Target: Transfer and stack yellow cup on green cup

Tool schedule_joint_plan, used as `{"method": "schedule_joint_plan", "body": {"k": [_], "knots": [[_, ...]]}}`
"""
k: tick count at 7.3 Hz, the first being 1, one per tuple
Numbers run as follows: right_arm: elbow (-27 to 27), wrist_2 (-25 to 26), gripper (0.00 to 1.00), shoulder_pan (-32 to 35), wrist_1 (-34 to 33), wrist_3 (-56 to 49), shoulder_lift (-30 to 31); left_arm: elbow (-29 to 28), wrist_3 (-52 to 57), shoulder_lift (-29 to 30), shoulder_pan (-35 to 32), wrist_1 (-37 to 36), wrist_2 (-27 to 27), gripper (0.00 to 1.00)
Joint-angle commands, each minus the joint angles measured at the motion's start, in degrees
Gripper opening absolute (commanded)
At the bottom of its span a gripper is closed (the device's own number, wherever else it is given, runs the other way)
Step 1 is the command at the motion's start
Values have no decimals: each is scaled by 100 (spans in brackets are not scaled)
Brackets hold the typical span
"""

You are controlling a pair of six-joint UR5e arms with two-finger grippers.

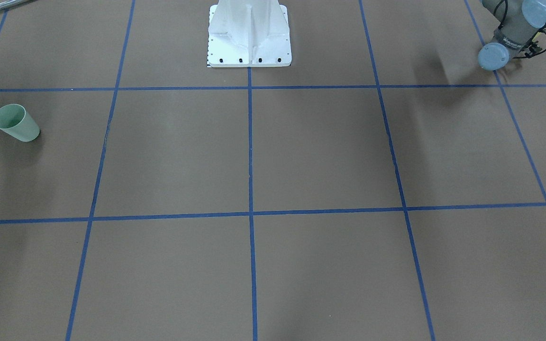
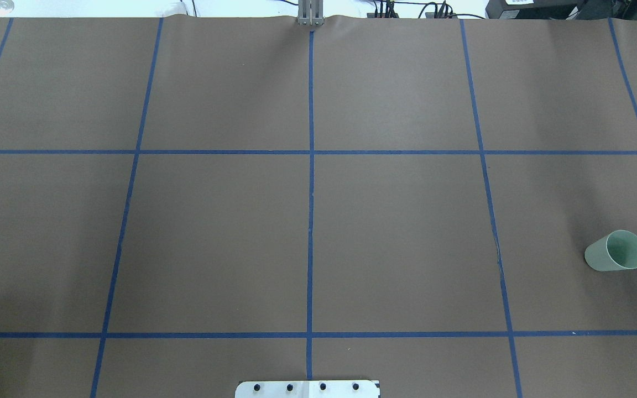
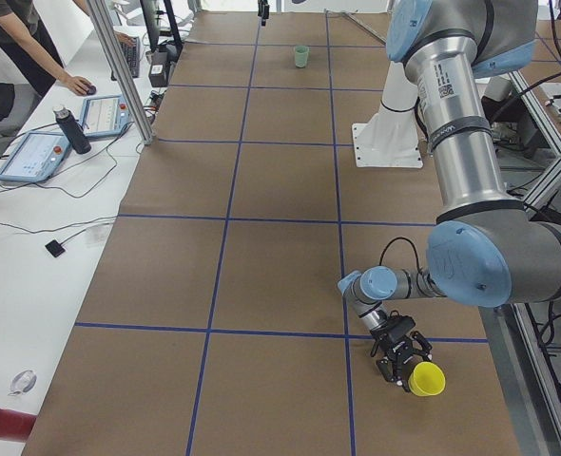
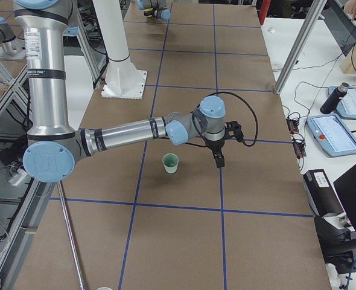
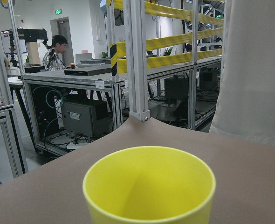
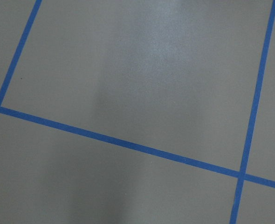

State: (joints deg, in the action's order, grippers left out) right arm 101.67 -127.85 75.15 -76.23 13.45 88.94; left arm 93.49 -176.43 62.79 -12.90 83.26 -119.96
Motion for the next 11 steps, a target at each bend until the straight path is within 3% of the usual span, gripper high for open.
{"method": "schedule_joint_plan", "body": {"k": [1, 2, 4, 5, 9, 11], "knots": [[2, -3, 100, 0, 3, 9, 10, -6, -197, -56, 111, 189, -36, 97], [2, -3, 100, 0, 3, 9, 10, -6, -242, -65, 181, 225, -36, 87], [2, 5, 100, 0, 3, 9, -8, -6, -365, -135, 269, 313, -28, 42], [46, -3, 100, 0, 3, 9, 1, -15, -365, -275, 279, 418, -28, 24], [81, -65, 100, 9, -6, 9, 71, 55, -278, -697, 523, 419, 234, 24], [81, -100, 100, 9, -6, 9, 80, 205, -234, -988, 700, 410, 1634, 25]]}}
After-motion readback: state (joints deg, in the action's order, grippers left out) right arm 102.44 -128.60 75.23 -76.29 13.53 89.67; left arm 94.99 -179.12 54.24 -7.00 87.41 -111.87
